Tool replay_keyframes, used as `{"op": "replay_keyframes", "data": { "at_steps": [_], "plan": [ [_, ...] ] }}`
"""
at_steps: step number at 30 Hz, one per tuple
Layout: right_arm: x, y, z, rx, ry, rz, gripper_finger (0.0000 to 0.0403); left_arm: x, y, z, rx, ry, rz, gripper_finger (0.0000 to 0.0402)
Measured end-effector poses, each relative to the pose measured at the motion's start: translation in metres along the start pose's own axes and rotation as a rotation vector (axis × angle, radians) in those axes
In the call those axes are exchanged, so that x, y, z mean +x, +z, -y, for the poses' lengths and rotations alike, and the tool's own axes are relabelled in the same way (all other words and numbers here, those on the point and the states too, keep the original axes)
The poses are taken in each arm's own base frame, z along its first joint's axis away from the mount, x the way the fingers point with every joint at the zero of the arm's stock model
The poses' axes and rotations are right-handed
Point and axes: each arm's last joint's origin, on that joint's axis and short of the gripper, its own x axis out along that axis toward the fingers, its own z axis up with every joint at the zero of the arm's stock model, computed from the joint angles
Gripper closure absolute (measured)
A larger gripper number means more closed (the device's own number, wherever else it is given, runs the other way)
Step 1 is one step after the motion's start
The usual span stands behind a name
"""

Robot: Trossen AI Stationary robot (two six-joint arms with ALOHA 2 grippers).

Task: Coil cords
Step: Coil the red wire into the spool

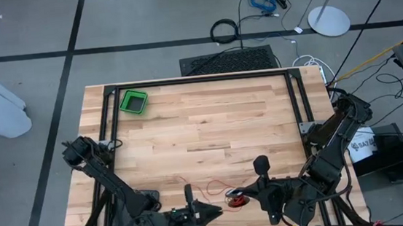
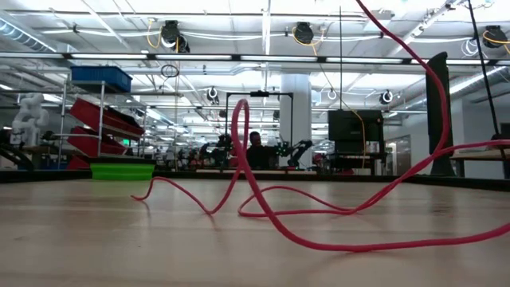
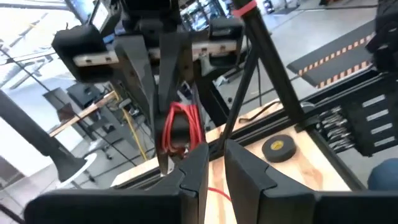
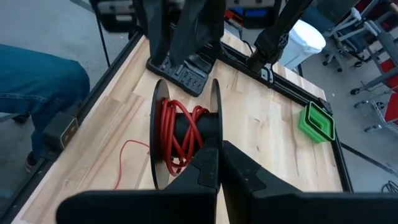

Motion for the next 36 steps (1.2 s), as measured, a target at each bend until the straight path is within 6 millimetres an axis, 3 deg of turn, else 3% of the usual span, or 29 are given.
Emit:
{"op": "replay_keyframes", "data": {
  "at_steps": [11,20,23,30,36],
  "plan": [
    [0.001,0.0,0.002,0.018,-0.036,0.003,0.0403,0.009,-0.009,0.007,0.04,0.096,-0.001,0.0342],
    [0.002,0.0,0.003,0.017,-0.037,0.0,0.0403,0.009,-0.008,0.007,0.031,0.061,0.03,0.0339],
    [0.002,0.0,0.003,0.018,-0.036,0.0,0.0403,0.008,-0.007,0.008,0.022,0.056,0.033,0.032],
    [0.002,0.0,0.003,0.021,-0.036,-0.002,0.0403,0.01,-0.009,0.006,-0.042,0.062,0.026,0.0234],
    [0.002,0.0,0.003,0.012,-0.037,-0.002,0.0403,0.013,-0.01,0.004,-0.045,0.074,0.022,0.0221]
  ]
}}
